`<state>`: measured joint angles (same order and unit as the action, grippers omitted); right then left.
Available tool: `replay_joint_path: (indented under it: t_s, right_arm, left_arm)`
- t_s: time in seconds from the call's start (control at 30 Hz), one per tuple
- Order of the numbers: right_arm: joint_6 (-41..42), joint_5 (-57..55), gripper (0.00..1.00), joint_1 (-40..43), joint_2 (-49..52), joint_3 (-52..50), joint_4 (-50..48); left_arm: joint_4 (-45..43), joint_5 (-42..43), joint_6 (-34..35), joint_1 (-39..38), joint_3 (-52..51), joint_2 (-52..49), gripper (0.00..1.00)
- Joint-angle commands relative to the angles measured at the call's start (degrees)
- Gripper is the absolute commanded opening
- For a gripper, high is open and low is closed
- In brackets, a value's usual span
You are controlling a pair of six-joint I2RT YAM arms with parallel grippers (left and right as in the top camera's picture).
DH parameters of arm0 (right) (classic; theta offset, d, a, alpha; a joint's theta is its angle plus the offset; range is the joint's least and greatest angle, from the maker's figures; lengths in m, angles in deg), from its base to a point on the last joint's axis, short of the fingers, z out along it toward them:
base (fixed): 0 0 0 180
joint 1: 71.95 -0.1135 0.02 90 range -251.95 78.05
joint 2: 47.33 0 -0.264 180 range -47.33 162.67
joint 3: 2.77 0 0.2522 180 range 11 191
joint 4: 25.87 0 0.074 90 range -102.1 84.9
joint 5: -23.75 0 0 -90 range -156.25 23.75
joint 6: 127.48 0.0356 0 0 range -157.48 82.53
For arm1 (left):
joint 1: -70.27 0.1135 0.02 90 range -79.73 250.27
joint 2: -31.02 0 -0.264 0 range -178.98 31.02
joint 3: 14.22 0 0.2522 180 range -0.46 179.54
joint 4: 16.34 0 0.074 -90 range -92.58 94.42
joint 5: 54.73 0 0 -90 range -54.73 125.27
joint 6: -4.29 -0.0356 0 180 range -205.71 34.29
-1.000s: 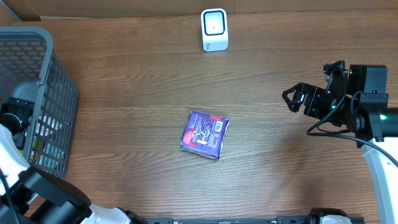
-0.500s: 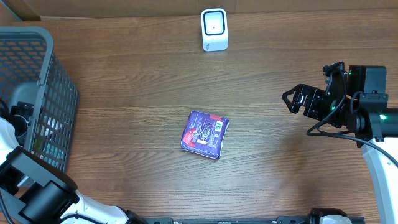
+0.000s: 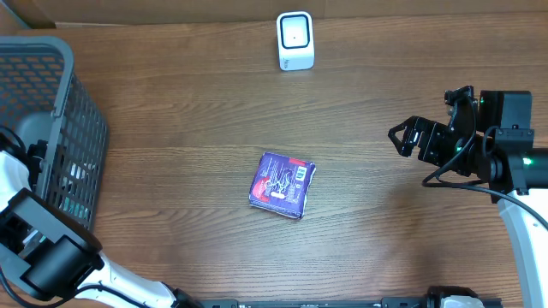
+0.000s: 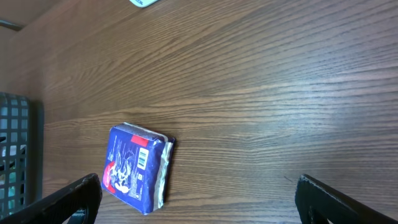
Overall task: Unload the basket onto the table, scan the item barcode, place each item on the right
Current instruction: 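Reach the left gripper into the basket and grasp the white tube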
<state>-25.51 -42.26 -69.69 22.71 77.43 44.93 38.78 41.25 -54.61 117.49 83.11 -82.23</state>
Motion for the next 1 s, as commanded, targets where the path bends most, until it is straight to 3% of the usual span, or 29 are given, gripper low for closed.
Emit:
replay_joint_path:
  t_s: [0.0,0.1,0.2,0.33,0.4,0.43,0.67,0.97]
  right_arm:
    - [-0.42,0.11,1.0,0.22,0.17,1.11,-0.09]
    - [-0.39,0.11,1.0,0.22,0.17,1.11,-0.11]
    - [-0.42,0.11,1.0,0.22,0.17,1.11,-0.11]
    - [-0.39,0.11,1.0,0.22,0.17,1.11,-0.11]
    - [-0.39,0.11,1.0,0.22,0.17,1.11,-0.13]
    - [-0.39,0.11,1.0,0.22,0.17,1.11,-0.13]
    - [-0.42,0.11,1.0,0.22,0.17,1.11,-0.13]
    - [-0.42,0.11,1.0,0.22,0.17,1.11,-0.55]
  left_arm:
    - [0.17,-0.46,-1.53,-0.37,1.01,-2.6,0.81]
    - [0.2,-0.48,-1.55,-0.37,1.01,-2.89,0.76]
    - [0.15,-0.42,-1.53,-0.37,1.03,-2.89,0.64]
    - [0.17,-0.42,-1.55,-0.35,1.03,-2.89,0.31]
    - [0.31,-0.44,-1.55,-0.33,1.03,-2.89,0.1]
    - [0.39,-0.42,-1.55,-0.33,1.05,-2.89,0.04]
    - [3.63,0.33,-2.75,-0.33,3.98,-2.78,0.04]
    - [14.51,1.36,-4.31,-0.39,17.55,-0.83,0.04]
